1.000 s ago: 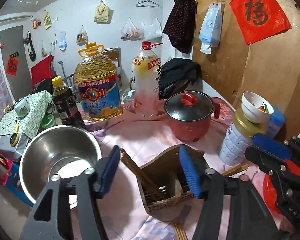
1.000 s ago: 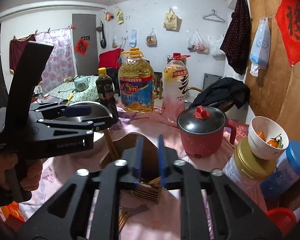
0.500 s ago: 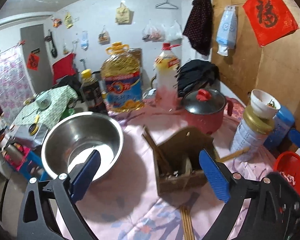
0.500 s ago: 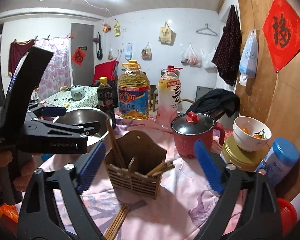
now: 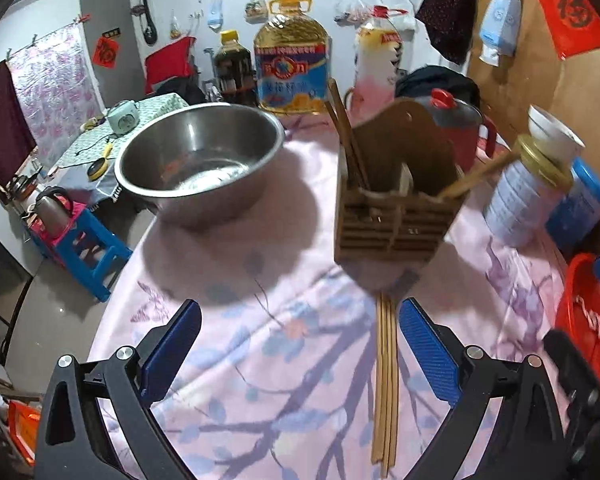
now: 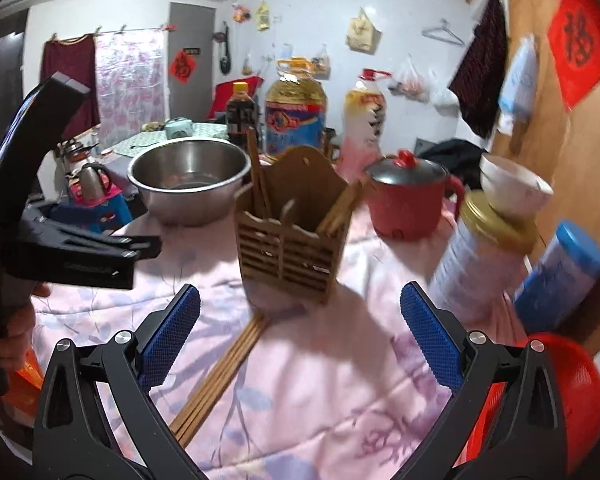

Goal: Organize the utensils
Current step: 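Withdraw both open tools from the holder toward the remaining chopsticks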

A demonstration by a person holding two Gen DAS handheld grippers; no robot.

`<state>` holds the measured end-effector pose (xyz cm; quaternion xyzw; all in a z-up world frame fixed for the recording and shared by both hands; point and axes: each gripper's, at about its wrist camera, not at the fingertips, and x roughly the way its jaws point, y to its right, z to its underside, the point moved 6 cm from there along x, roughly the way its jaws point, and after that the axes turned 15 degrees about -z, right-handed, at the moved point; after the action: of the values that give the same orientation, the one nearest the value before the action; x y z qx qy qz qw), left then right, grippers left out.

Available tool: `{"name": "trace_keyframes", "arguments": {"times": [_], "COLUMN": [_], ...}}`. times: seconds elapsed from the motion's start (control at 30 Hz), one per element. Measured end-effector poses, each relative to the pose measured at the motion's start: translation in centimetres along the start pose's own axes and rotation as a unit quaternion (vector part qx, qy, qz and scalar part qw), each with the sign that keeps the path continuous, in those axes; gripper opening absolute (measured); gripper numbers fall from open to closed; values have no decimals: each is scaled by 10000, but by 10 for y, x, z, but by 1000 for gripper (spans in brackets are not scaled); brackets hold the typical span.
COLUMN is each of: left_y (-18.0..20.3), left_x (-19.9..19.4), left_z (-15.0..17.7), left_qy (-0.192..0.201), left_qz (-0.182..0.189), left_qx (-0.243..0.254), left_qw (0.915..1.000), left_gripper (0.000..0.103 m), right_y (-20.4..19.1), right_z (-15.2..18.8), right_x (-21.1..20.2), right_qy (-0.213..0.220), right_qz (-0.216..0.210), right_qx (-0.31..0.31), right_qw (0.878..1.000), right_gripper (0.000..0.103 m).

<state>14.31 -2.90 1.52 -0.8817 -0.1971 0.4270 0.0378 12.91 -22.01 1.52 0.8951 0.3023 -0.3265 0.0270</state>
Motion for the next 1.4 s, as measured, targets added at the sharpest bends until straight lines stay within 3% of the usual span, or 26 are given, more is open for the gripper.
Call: {"name": "trace_keyframes", "arguments": {"times": [0.23,0.37,0.6,0.87,1.0,1.1,1.4], "left_y": [-5,-10,-22,-39,-43,-44,-47], "left_x": [-1,3,23,50,58,62,66], "left_z": [16,25,49,79,92,102,128], "left_qy": [149,162,-84,-574,-764,-900,-1158], "left_qz": [15,57,7,-44,-74,-80,-161], "left_qx": [274,370,542,485,507,544,780], "left_qw": [9995,9992,9985,9972,9958,9944,9901], "left_gripper": [97,97,97,97,97,97,97], "right_y": [5,-6,-42,-35,-24,-23,-62], "right_z": [21,37,69,87,95,107,140], "right_x": [-3,2,23,41,40,40,54], "right_qy": [-158,-285,-820,-1173,-1150,-1260,-1582], "right_qz": [215,306,527,276,578,763,137], "right_qx": [720,820,249,900,928,636,325], "right_qw": [9970,9958,9949,9886,9873,9870,9868], "right_gripper": [97,97,97,97,96,91,70]}}
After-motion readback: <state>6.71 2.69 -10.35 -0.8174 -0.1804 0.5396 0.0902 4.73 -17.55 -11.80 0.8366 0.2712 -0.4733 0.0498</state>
